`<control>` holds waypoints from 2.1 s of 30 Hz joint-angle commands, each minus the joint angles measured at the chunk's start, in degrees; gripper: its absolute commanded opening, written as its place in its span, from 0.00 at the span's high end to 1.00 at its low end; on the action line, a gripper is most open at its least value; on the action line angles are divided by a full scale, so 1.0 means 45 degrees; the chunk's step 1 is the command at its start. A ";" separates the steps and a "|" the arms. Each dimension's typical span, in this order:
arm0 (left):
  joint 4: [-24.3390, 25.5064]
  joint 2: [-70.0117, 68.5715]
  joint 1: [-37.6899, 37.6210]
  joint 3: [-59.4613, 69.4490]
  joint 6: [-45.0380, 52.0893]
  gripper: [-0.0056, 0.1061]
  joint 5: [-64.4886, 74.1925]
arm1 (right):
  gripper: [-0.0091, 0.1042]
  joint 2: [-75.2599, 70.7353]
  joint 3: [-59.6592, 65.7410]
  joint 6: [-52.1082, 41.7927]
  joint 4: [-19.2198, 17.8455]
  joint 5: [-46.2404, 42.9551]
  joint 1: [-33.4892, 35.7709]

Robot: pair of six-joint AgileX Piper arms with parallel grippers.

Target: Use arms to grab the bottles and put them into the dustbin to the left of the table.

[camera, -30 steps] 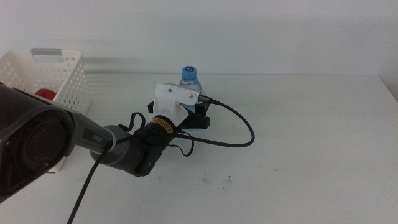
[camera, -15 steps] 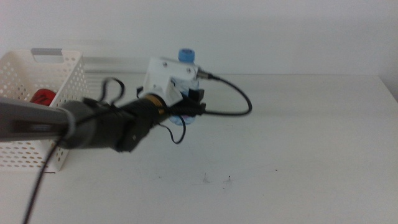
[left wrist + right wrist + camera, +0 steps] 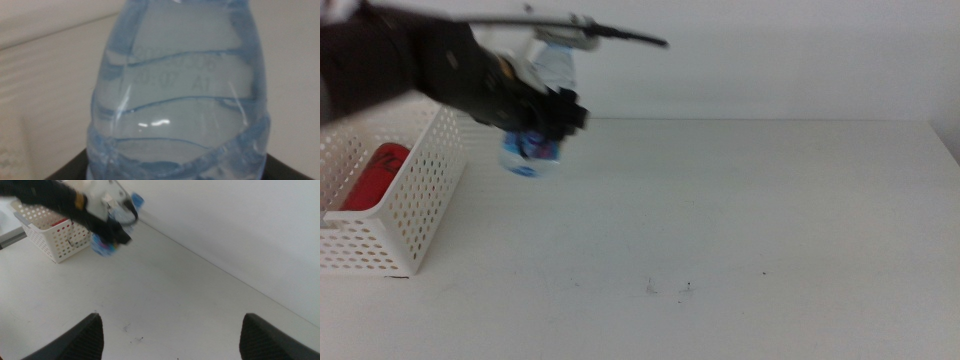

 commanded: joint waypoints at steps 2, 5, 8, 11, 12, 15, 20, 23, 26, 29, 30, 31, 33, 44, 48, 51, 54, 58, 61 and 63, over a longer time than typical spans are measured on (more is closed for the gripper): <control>-0.1298 -0.0329 0.0930 -0.1814 0.2081 0.82 0.2631 | 0.10 -0.0030 -0.0074 -0.0077 -0.0085 -0.0017 0.0022; -0.2032 -0.0245 0.2168 -0.3071 0.3033 0.82 0.4453 | 0.10 -0.0030 -0.0074 -0.0077 -0.0085 -0.0017 0.0022; -0.2817 -0.0018 0.3491 -0.4140 0.3862 0.82 0.5734 | 0.10 -0.0030 -0.0074 -0.0077 -0.0085 -0.0017 0.0022; -0.3356 0.0250 0.4812 -0.4654 0.4502 0.82 0.6325 | 0.10 -0.0030 -0.0074 -0.0077 -0.0085 -0.0017 0.0022; -0.3484 0.0322 0.5268 -0.4757 0.4582 0.82 0.6347 | 0.10 -0.0030 -0.0074 -0.0077 -0.0085 -0.0017 0.0022; -0.3527 0.0561 0.6400 -0.4857 0.4923 0.82 0.6399 | 0.10 -0.0030 -0.0074 -0.0077 -0.0085 -0.0017 0.0022; -0.3441 0.1101 0.7780 -0.4857 0.5802 0.82 0.6423 | 0.10 -0.0030 -0.0074 -0.0077 -0.0087 -0.0017 0.0022; -0.3441 0.1633 0.8424 -0.4857 0.6400 0.82 0.6235 | 0.10 -0.0030 -0.0074 -0.0077 -0.0087 -0.0017 0.0022; -0.3441 0.2227 0.8714 -0.4857 0.6489 0.82 0.5844 | 0.10 -0.0030 -0.0074 -0.0077 -0.0087 -0.0017 0.0022; -0.3470 0.2804 0.8774 -0.4857 0.6489 0.82 0.5562 | 0.10 -0.0030 -0.0074 -0.0077 -0.0087 -0.0017 0.0022; -0.3524 0.2974 0.8774 -0.4857 0.6489 0.82 0.5469 | 0.10 -0.0030 -0.0074 -0.0077 -0.0087 -0.0017 0.0022; -0.3634 0.3090 0.8774 -0.4857 0.6489 0.82 0.5444 | 0.10 -0.0030 -0.0074 -0.0077 -0.0087 -0.0017 0.0022; -0.3804 0.3415 0.8774 -0.4857 0.6489 0.82 0.5344 | 0.10 -0.0030 -0.0074 -0.0077 -0.0087 -0.0017 0.0022; -0.4674 0.4398 0.8774 -0.4835 0.6435 0.61 0.5326 | 0.10 -0.0030 -0.0074 -0.0077 -0.0087 -0.0017 0.0022; -0.4514 0.4426 0.8640 -0.4835 0.6485 0.37 0.5353 | 0.10 -0.0030 -0.0074 -0.0077 -0.0087 -0.0017 0.0022; -0.3899 0.4426 0.8415 -0.4835 0.6297 0.19 0.5303 | 0.10 -0.0030 -0.0074 -0.0077 -0.0087 -0.0017 0.0022; -0.3817 0.4426 0.8378 -0.4835 0.5714 0.11 0.5403 | 0.10 -0.0030 -0.0074 -0.0077 -0.0087 -0.0017 0.0022; -0.3786 0.4157 0.8267 -0.4857 0.5678 0.11 0.6129 | 0.10 -0.0030 -0.0074 -0.0077 -0.0087 -0.0017 0.0022; -0.3755 0.3773 0.8246 -0.4986 0.5342 0.11 0.6858 | 0.10 -0.0030 -0.0074 -0.0077 -0.0087 -0.0017 0.0022; -0.3865 0.3480 0.8246 -0.5092 0.4777 0.11 0.7332 | 0.10 -0.0030 -0.0074 -0.0077 -0.0087 -0.0017 0.0022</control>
